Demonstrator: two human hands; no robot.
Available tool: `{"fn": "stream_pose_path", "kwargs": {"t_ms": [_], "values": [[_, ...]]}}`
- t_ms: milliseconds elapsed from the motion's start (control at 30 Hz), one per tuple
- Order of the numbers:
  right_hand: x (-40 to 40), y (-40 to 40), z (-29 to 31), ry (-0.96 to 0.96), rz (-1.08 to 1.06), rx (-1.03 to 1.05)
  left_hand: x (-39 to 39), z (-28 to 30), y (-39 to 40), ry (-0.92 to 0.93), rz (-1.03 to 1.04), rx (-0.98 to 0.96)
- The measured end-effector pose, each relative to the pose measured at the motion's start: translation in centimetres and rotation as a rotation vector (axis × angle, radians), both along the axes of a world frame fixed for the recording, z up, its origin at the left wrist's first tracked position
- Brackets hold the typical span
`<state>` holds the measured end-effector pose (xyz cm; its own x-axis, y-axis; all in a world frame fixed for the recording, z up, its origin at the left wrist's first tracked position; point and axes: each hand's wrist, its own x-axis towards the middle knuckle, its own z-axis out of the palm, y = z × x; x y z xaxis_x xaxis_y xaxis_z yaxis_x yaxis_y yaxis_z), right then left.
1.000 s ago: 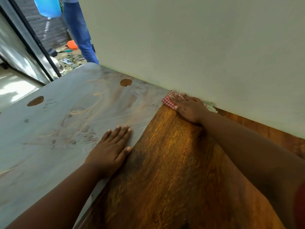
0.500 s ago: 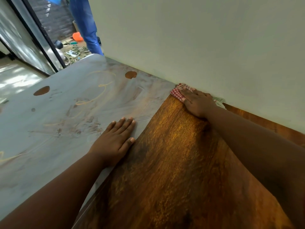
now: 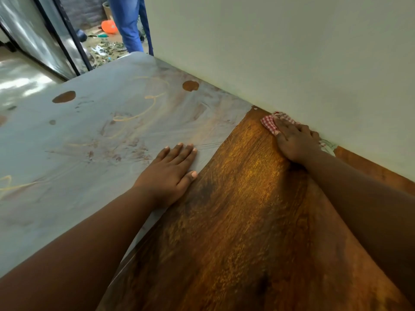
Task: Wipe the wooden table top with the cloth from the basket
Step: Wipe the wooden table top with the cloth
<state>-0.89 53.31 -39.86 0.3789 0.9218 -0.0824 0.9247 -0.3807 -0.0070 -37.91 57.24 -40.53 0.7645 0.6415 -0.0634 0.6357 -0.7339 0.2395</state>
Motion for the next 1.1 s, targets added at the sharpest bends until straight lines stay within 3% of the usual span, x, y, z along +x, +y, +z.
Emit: {"fn": "stream_pose_path", "kwargs": {"t_ms": [533,667,933,1100], "values": [[-6.9,7.9,0.6,0.069,0.005,-0.065,0.1,-0.3,0.1,0.005,-0.005,0.004],[-10.1,6.5,0.5,0.07,0.063,-0.052,-0.1,-0.6,0.2,-0.034,0.028,0.016],[-23.7,-1.8,-0.2,0.225,0.208,-0.03,-1.9,1.6,-1.4,-0.144,0.185,-0.01],[-31.0,-7.5,0.6,0.286,0.271,-0.032,-8.7,2.9,-4.4,0.019,0.167,-0.033]]}}
